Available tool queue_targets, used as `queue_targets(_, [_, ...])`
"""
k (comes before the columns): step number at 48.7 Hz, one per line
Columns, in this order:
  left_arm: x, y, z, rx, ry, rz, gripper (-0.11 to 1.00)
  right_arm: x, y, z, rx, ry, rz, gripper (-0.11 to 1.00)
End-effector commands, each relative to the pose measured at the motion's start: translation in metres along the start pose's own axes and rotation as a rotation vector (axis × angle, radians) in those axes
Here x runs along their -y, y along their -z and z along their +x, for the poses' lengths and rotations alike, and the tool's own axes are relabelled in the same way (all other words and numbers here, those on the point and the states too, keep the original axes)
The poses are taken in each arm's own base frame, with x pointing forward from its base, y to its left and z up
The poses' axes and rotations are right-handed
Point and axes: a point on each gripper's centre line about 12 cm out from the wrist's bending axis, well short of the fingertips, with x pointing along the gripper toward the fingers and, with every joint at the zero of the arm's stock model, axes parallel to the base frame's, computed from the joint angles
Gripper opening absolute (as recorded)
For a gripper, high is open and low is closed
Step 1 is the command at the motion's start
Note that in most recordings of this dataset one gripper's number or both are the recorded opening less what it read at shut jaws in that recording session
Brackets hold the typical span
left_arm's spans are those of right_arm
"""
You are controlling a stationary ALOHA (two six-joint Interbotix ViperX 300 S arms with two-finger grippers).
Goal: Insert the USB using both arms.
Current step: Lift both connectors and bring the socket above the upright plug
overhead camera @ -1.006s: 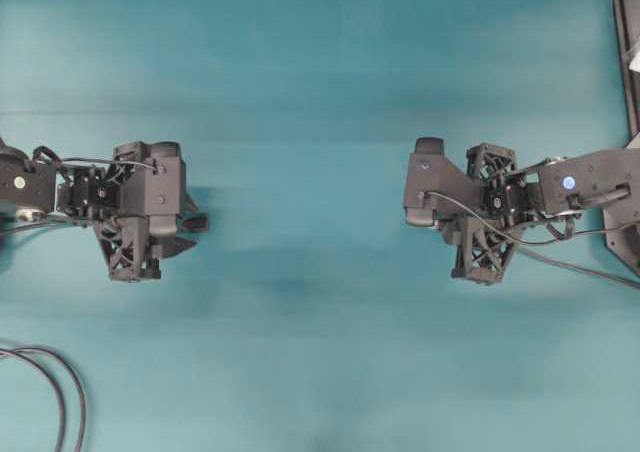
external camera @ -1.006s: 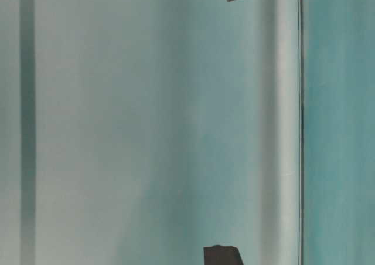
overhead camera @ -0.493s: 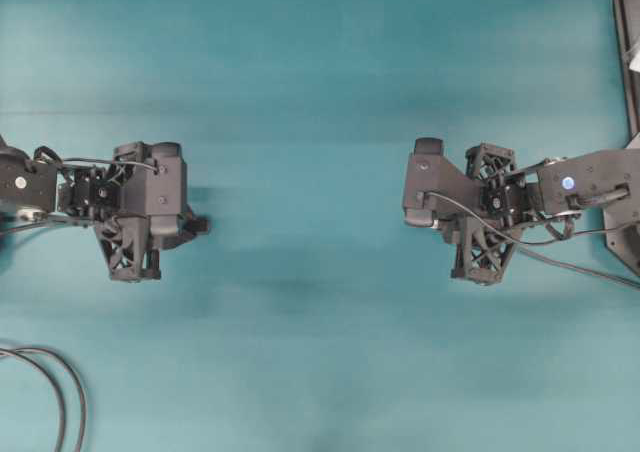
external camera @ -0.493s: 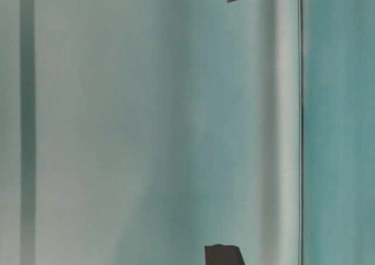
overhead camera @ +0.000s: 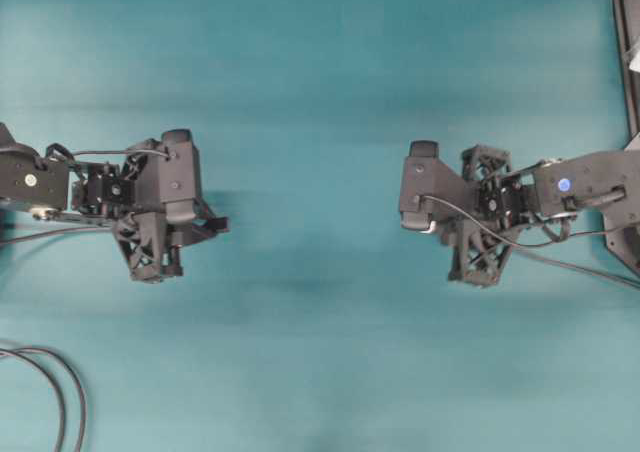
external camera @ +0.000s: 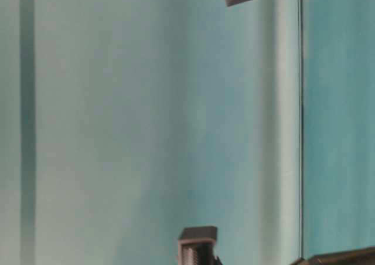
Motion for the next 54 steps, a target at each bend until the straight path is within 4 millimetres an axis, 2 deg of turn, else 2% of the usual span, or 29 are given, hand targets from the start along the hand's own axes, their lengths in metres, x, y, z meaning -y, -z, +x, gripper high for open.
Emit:
queue_targets(1, [0.007, -0.017, -0.010, 0.056, 0.018, -0.015, 0.23, -0.004, -0.016, -0.019, 0.063, -0.009, -0.013, 0.19])
queue_targets(6, [0.014, -0.021, -0.020, 0.054, 0.033, -0.024, 0.23, -0.002, -0.018, -0.035, 0.077, 0.006, -0.038, 0.19])
queue_targets(17, [0.016, -0.026, -0.053, -0.081, 0.033, -0.196, 0.23, 0.002, -0.023, -0.071, 0.151, 0.029, -0.082, 0.19])
queue_targets(24, [0.015, -0.040, -0.073, -0.038, 0.055, -0.254, 0.23, 0.006, -0.025, -0.085, 0.190, 0.054, -0.120, 0.19])
queue_targets(31, [0.003, -0.048, -0.091, 0.021, 0.078, -0.396, 0.23, 0.008, -0.029, -0.091, 0.216, 0.079, -0.159, 0.19])
queue_targets(41, [-0.014, -0.042, -0.107, -0.025, 0.082, -0.538, 0.23, 0.013, -0.039, -0.099, 0.230, 0.152, -0.242, 0.19])
queue_targets(50, [-0.021, -0.039, -0.114, -0.110, 0.106, -0.572, 0.23, 0.017, -0.052, -0.111, 0.241, 0.241, -0.333, 0.19])
queue_targets(54, [-0.026, -0.044, -0.119, -0.114, 0.145, -0.575, 0.23, 0.016, -0.055, -0.115, 0.241, 0.264, -0.357, 0.19])
